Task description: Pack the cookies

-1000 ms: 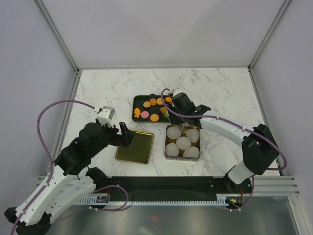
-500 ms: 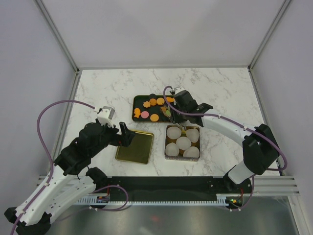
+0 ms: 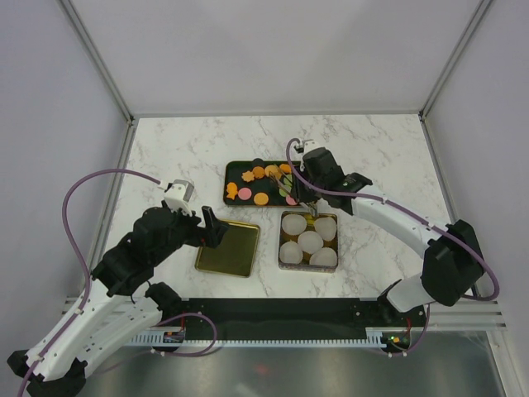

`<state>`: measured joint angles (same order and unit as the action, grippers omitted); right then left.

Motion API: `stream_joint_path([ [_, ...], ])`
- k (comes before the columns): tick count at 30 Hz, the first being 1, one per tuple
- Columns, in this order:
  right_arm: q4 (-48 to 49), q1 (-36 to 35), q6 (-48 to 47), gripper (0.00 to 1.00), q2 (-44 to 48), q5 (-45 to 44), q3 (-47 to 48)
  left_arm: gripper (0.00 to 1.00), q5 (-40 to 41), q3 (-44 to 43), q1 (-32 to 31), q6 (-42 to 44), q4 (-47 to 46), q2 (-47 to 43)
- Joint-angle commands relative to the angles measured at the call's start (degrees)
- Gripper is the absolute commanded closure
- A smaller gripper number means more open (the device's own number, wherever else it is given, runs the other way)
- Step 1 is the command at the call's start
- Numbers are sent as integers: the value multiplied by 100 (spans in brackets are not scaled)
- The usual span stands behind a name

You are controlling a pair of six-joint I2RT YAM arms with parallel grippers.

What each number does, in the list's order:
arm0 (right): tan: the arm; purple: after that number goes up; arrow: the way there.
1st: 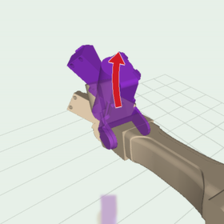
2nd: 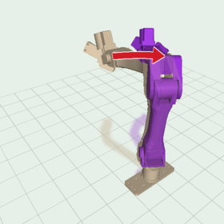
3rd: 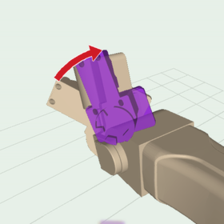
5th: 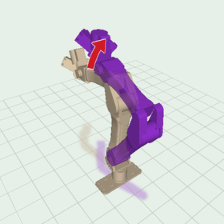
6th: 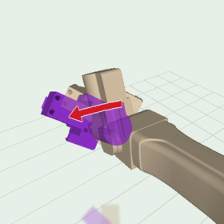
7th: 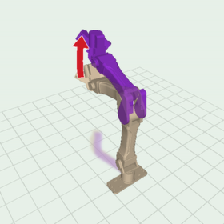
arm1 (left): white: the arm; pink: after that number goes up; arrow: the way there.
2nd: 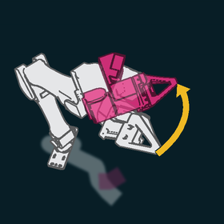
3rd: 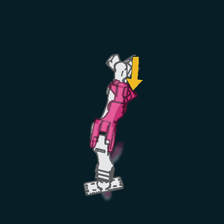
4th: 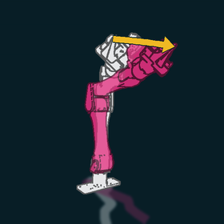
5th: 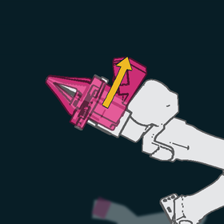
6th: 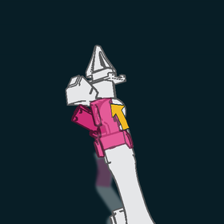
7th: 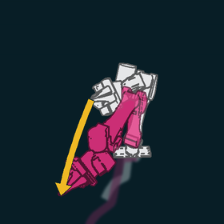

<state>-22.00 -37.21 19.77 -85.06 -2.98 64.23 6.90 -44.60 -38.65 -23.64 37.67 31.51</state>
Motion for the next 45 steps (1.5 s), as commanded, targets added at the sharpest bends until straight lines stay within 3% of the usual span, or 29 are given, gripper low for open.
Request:
stream_joint_path([
  [1,29,30,80,68,322,79,187,0,-74,13,-19,-123,-14,-4],
  [9,-128,144,203,68,797,289,-15,0,-74,21,-19,-123,-14,13],
  [24,-1517,205,510,67,2888,764,-850,0,-127,21,-19,-115,-14,40],
  [45,-1834,214,651,67,3680,1204,-1852,0,-136,21,-19,-115,-32,66],
])
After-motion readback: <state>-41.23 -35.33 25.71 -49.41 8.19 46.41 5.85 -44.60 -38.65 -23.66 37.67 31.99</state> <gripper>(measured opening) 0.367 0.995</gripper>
